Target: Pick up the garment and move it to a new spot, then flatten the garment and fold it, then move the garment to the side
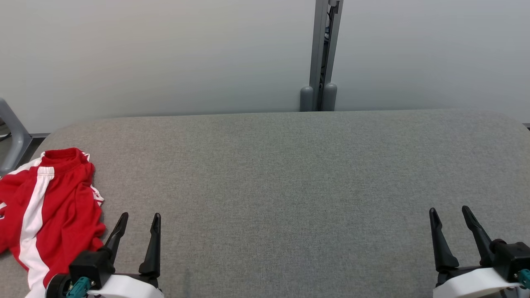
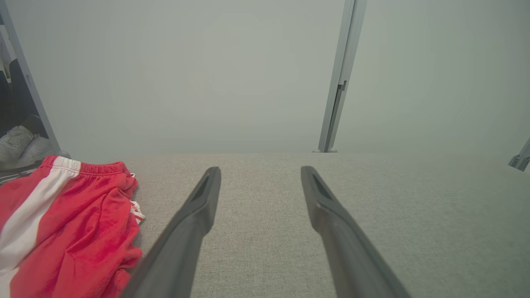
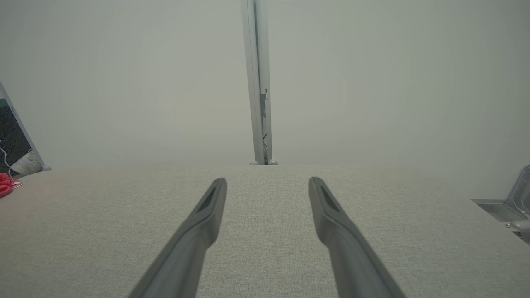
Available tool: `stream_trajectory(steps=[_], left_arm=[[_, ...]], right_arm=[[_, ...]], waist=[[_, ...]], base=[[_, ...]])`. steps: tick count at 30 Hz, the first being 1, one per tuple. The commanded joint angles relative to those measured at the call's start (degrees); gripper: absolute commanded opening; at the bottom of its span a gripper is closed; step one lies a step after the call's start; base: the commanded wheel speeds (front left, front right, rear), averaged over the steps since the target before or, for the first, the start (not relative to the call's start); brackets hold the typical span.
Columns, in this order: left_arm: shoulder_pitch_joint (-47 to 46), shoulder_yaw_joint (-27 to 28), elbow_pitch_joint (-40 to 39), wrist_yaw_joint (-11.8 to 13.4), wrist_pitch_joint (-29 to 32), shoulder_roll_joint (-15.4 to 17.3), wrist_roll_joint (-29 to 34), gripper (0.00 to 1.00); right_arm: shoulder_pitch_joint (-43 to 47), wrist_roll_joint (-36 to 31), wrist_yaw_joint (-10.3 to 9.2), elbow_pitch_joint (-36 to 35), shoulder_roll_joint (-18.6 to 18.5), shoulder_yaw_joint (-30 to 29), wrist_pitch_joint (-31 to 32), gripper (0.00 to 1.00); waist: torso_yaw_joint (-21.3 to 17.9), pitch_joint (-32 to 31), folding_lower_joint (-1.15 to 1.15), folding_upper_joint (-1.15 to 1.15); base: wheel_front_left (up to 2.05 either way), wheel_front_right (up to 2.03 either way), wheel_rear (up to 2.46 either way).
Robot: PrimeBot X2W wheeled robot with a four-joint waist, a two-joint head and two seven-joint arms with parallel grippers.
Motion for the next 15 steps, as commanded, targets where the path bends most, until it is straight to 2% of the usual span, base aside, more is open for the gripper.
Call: stream_trajectory(steps=[1, 15], left_arm=[[-0.3, 0.0, -0.1, -0.1, -0.6, 0.1, 0.9, 1.00], [-0.6, -0.4, 1.9, -0.8, -2.5, -0.5, 5.6, 1.00]], right_arm=[[0.1, -0.9, 0.11, 0.3, -0.1, -0.2, -0.6, 1.00], [0.0, -2.2, 0.12, 1.5, -0.1, -0.2, -1.4, 1.00]], waist=[[0.0, 0.0, 0.00, 0.00], [-0.2, -0.4, 0.00, 0.00]], base=[[0.00, 0.00, 0.00], [0.00, 0.00, 0.00]])
